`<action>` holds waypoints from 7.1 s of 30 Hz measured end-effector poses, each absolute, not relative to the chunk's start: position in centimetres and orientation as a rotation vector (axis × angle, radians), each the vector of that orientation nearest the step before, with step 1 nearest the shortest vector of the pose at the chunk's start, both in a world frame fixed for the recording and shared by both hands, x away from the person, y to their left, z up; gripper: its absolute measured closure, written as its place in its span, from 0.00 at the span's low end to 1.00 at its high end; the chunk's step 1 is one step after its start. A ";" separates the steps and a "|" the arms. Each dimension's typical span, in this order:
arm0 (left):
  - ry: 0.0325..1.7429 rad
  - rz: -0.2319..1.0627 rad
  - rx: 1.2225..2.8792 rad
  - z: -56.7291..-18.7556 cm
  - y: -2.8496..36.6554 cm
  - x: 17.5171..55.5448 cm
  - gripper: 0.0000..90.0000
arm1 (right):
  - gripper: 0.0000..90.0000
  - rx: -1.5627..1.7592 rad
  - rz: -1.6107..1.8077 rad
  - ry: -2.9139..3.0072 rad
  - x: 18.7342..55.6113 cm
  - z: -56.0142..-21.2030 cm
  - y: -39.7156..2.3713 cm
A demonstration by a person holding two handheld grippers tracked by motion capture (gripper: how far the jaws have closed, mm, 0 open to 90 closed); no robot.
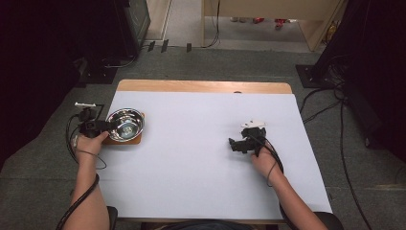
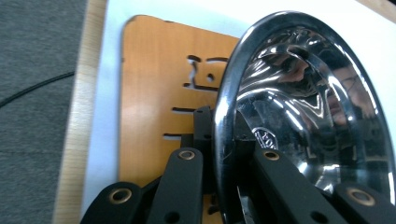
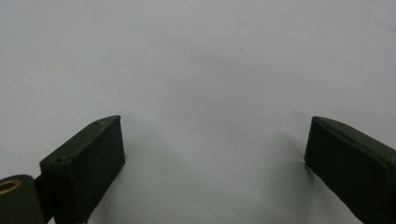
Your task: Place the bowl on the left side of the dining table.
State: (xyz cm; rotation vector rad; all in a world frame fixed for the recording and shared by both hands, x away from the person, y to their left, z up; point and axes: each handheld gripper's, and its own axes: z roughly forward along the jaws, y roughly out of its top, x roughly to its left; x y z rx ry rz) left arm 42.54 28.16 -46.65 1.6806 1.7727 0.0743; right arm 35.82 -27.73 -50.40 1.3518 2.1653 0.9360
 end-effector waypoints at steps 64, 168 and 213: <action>1.586 0.293 1.741 -40.9 24.9 41.4 0.41 | 0.05 1.354 0.939 2.168 35.8 -50.4 -27.7; 1.016 0.096 2.131 -47.0 6.4 39.2 0.24 | 0.05 1.350 0.935 2.167 35.8 -50.4 -27.7; 0.768 0.148 2.273 -48.9 2.0 37.1 0.15 | 0.05 1.348 0.935 2.167 35.8 -50.4 -27.7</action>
